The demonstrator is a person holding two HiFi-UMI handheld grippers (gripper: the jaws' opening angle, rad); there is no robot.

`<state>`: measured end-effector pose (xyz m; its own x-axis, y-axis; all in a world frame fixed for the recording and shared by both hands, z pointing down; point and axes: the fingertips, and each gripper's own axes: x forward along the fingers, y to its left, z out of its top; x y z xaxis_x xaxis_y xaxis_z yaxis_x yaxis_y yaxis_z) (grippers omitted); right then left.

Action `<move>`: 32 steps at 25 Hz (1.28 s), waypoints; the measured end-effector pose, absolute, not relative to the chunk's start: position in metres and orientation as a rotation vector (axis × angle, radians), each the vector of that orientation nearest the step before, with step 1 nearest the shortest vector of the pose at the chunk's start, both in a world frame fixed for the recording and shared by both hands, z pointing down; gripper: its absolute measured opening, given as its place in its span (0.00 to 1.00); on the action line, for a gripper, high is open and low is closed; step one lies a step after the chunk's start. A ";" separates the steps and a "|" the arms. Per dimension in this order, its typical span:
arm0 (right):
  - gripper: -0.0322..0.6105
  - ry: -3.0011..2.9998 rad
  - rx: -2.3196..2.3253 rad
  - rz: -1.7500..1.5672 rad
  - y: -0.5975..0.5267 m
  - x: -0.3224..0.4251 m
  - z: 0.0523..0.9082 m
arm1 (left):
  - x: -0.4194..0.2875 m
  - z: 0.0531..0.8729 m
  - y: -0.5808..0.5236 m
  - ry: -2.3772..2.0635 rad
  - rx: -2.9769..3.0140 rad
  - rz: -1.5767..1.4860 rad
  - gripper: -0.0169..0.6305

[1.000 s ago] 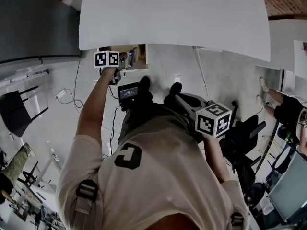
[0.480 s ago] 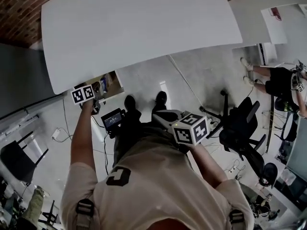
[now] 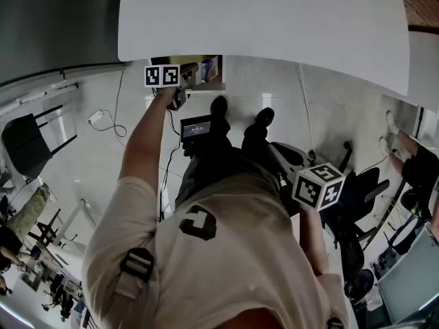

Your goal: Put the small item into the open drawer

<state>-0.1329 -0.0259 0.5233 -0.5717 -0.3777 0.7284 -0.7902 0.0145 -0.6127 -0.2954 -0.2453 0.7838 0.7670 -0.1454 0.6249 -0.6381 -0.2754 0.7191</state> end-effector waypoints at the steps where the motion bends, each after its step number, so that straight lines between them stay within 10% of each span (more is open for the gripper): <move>1: 0.06 -1.941 1.182 1.573 -0.026 -0.136 0.524 | -0.298 0.784 -0.245 -0.612 1.812 0.525 0.03; 18: 0.06 -1.892 1.125 1.536 -0.028 -0.150 0.535 | -0.362 0.841 -0.263 -0.922 1.775 0.950 0.04; 22: 0.06 -1.890 1.131 1.530 -0.026 -0.150 0.534 | -0.364 0.845 -0.260 -0.948 1.746 0.983 0.33; 32: 0.06 -1.973 1.150 1.470 -0.033 -0.158 0.522 | -0.383 0.807 -0.262 -1.013 1.773 0.939 0.36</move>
